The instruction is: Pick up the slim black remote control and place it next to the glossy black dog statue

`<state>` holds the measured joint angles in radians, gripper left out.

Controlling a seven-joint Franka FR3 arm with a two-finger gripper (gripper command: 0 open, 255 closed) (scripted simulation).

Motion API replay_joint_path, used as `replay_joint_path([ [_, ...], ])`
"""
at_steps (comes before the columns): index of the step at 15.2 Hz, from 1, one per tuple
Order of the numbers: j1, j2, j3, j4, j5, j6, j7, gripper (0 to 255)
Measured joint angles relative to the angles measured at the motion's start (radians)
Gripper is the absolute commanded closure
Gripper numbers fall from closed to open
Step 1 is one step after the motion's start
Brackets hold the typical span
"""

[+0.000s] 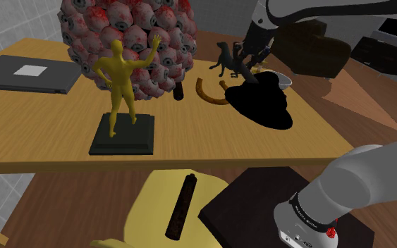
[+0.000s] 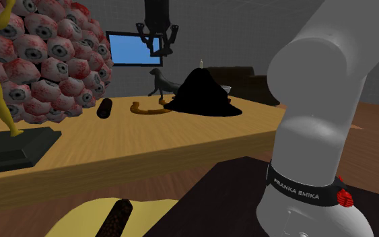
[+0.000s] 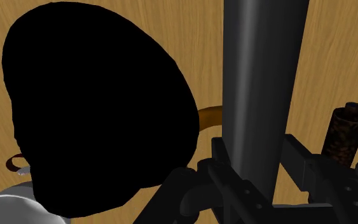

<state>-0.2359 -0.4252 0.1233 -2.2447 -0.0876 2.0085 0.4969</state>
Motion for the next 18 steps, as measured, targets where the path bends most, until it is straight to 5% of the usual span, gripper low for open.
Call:
replay_joint_path([
  [6,-0.004,0.018,-0.006,0.084,0.000,-0.064,-0.015,255],
  [18,-0.053,0.452,-0.053,0.545,-0.032,-0.085,-0.100,255],
])
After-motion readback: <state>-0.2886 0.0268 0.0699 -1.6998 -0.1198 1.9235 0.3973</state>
